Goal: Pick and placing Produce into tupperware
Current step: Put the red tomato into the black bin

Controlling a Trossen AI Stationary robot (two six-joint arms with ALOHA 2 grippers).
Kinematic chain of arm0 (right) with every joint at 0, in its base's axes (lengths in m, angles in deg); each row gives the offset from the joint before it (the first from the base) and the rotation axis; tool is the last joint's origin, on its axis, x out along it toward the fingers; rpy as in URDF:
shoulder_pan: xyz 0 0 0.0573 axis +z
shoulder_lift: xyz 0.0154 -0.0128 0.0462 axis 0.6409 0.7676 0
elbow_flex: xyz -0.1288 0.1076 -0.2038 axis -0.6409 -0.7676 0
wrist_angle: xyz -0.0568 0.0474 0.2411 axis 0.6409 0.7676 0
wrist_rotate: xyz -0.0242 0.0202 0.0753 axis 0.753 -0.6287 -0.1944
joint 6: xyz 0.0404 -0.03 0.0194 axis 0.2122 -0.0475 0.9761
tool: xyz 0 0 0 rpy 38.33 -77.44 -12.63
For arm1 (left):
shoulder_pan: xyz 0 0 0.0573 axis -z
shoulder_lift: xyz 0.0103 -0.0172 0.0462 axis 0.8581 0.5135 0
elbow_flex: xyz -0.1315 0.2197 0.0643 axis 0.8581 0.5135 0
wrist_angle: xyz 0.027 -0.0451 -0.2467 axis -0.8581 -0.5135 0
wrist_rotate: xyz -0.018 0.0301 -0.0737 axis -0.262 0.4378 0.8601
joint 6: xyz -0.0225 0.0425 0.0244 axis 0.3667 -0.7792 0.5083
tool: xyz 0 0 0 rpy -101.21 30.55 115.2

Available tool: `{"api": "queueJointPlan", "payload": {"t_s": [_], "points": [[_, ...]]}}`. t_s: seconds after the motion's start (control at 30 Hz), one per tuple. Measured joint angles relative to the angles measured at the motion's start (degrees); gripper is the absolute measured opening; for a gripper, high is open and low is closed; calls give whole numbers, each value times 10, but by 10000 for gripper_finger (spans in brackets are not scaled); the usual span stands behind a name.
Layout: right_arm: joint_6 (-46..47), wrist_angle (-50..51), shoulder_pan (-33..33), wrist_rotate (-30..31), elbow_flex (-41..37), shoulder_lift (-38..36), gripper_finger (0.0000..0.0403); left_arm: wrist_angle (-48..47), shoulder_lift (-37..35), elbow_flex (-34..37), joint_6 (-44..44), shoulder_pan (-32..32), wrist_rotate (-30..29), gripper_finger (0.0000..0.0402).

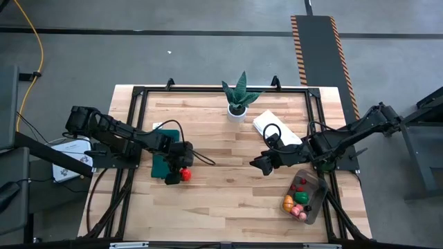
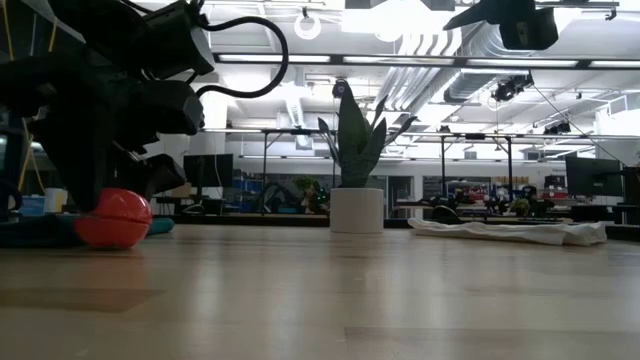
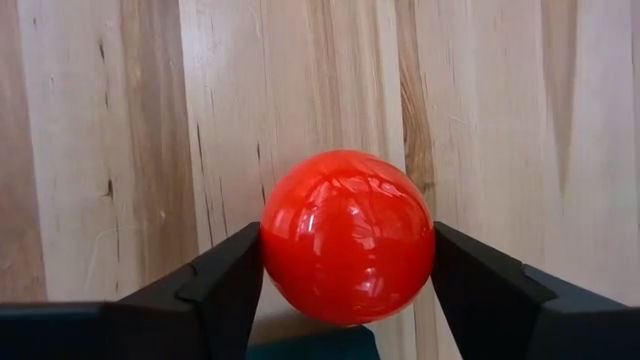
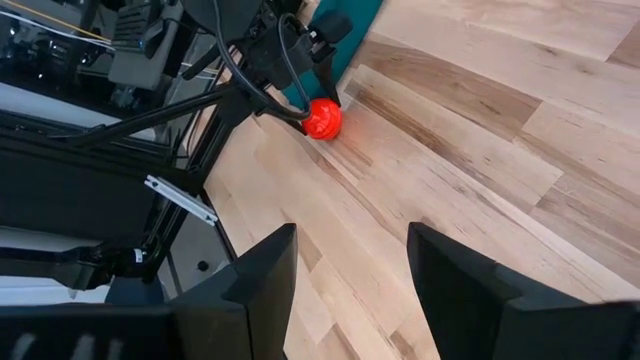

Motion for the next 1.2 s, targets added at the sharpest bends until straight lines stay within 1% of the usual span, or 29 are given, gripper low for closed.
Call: {"api": "queueJointPlan", "payload": {"t_s": [0.17,0.3,0.53,0.77,1.2], "points": [[0,0,0,0,0,0,181,-4,0,-4,2,0,0,252],[-1,0,0,0,0,0,181,-6,0,-28,-1,0,-4,261],[-5,0,0,0,0,0,181,-22,0,-88,-17,0,-13,253],[-19,0,0,0,0,0,181,-66,0,-159,-51,0,-47,258],[-26,0,0,0,0,0,181,-108,0,-271,-68,0,-93,258]]}}
